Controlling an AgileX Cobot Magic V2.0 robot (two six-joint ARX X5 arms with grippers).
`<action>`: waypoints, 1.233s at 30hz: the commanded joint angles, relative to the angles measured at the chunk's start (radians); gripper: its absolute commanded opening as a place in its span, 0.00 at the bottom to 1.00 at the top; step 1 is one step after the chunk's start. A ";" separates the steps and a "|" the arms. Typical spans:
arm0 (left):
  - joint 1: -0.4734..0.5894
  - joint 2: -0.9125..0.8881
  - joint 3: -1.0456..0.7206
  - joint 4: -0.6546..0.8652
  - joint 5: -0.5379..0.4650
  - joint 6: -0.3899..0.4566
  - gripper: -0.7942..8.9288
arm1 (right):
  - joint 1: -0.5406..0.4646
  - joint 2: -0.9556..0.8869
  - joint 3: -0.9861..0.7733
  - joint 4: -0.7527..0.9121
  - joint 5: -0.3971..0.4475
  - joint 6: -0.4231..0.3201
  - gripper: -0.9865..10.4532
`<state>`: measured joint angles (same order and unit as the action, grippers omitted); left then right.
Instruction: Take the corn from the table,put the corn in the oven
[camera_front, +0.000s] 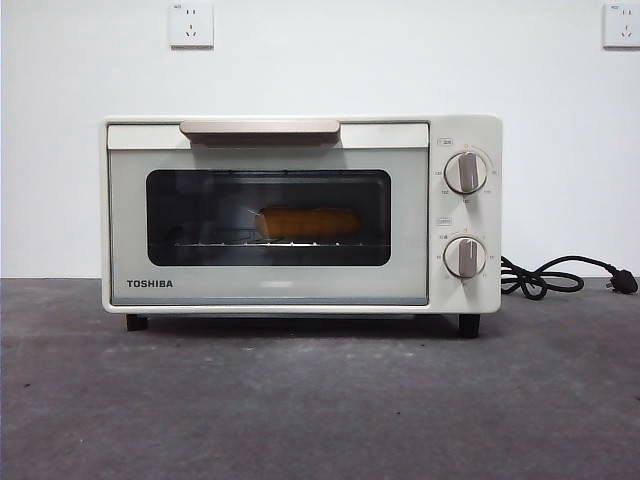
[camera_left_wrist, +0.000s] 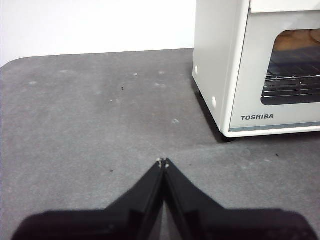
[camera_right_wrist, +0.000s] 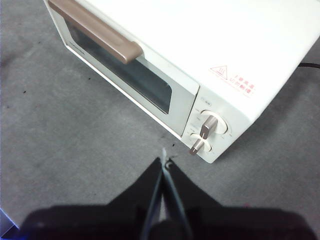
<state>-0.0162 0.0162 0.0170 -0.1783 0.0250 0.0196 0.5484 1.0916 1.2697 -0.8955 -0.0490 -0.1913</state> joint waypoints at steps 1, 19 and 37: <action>-0.003 0.000 -0.007 0.010 0.001 0.014 0.08 | -0.001 -0.002 0.003 0.006 0.002 -0.002 0.09; -0.003 0.000 -0.007 0.011 0.001 0.014 0.08 | -0.063 -0.003 0.003 0.104 -0.013 -0.076 0.09; -0.003 0.000 -0.007 0.010 0.001 0.014 0.08 | -0.473 -0.214 -0.137 0.263 -0.186 -0.064 0.09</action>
<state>-0.0162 0.0158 0.0170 -0.1783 0.0250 0.0257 0.0811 0.8913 1.1679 -0.6460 -0.2325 -0.2512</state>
